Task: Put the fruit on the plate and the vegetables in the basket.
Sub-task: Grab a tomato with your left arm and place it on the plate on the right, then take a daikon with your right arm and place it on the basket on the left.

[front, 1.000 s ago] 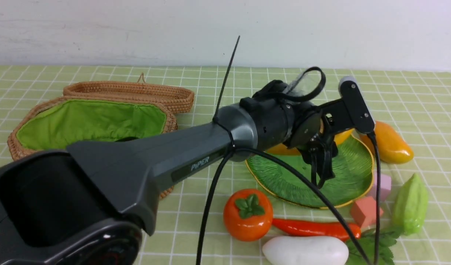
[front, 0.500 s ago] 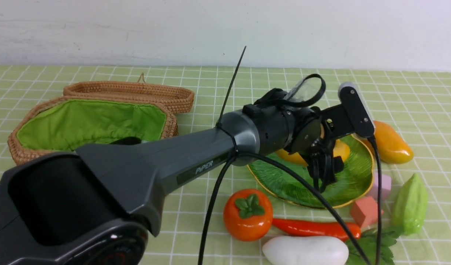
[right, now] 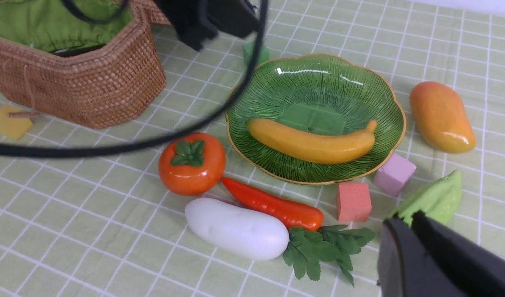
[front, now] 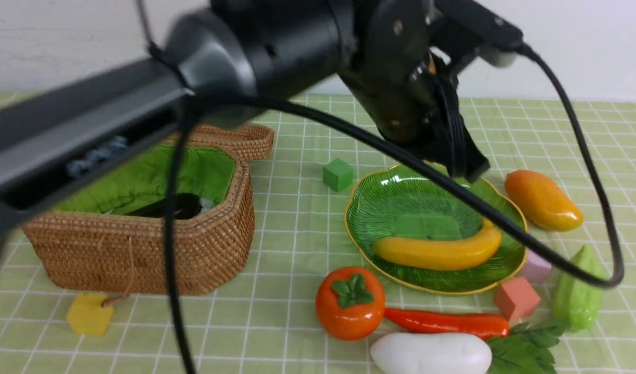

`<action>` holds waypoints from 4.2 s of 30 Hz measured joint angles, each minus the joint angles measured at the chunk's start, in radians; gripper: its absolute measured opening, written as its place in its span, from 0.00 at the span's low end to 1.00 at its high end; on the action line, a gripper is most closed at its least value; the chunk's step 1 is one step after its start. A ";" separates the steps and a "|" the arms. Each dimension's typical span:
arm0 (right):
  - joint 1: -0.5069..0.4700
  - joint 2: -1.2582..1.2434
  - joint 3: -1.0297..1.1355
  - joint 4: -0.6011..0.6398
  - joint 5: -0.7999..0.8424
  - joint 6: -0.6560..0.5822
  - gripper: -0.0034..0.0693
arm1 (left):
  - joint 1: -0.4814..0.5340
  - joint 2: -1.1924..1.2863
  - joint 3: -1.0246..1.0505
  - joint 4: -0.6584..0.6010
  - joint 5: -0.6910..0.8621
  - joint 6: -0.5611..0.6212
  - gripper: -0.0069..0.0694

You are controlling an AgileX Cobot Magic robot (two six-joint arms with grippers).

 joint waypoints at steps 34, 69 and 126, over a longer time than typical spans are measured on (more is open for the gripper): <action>0.000 0.000 -0.130 0.163 0.109 -0.154 0.15 | 0.000 -0.025 0.577 -0.052 -0.108 0.554 0.87; 0.000 0.000 -0.130 0.165 0.132 -0.154 0.19 | 0.001 0.044 0.577 0.098 -0.205 0.487 0.68; 0.000 0.000 -0.130 0.162 0.154 -0.154 0.24 | 0.049 0.009 0.093 -0.046 -0.120 0.169 0.44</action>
